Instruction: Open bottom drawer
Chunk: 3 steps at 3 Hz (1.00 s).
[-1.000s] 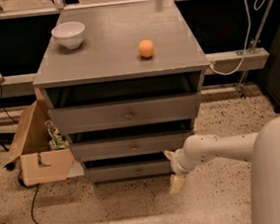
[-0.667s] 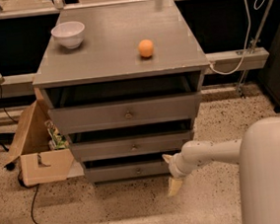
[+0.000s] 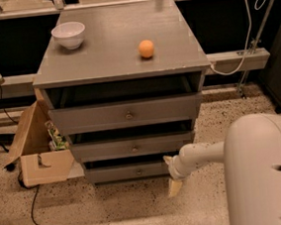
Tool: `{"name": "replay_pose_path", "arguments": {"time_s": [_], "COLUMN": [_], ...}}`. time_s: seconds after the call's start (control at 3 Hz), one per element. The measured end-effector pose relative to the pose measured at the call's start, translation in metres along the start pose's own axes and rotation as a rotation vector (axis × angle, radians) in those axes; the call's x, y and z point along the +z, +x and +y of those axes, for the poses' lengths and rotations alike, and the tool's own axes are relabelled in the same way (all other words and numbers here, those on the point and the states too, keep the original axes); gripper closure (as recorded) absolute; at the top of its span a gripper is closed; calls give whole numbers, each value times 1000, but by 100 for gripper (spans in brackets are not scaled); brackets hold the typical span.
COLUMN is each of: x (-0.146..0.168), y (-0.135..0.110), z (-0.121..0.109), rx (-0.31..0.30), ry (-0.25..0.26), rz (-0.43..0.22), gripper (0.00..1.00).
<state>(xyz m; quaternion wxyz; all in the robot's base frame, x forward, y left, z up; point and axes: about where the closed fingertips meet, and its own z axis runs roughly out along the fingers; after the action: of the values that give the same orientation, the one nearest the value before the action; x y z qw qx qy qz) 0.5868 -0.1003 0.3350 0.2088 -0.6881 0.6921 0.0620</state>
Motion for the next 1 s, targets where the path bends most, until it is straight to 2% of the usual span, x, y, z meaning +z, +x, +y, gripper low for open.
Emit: {"name": "replay_pose_path", "arguments": {"time_s": [0.67, 1.0], "x": [73, 93], "y": [57, 71], "z": [-25, -43], "rx": [15, 24], "ry": [31, 54], "rz": [94, 84], "gripper": [0, 0]}}
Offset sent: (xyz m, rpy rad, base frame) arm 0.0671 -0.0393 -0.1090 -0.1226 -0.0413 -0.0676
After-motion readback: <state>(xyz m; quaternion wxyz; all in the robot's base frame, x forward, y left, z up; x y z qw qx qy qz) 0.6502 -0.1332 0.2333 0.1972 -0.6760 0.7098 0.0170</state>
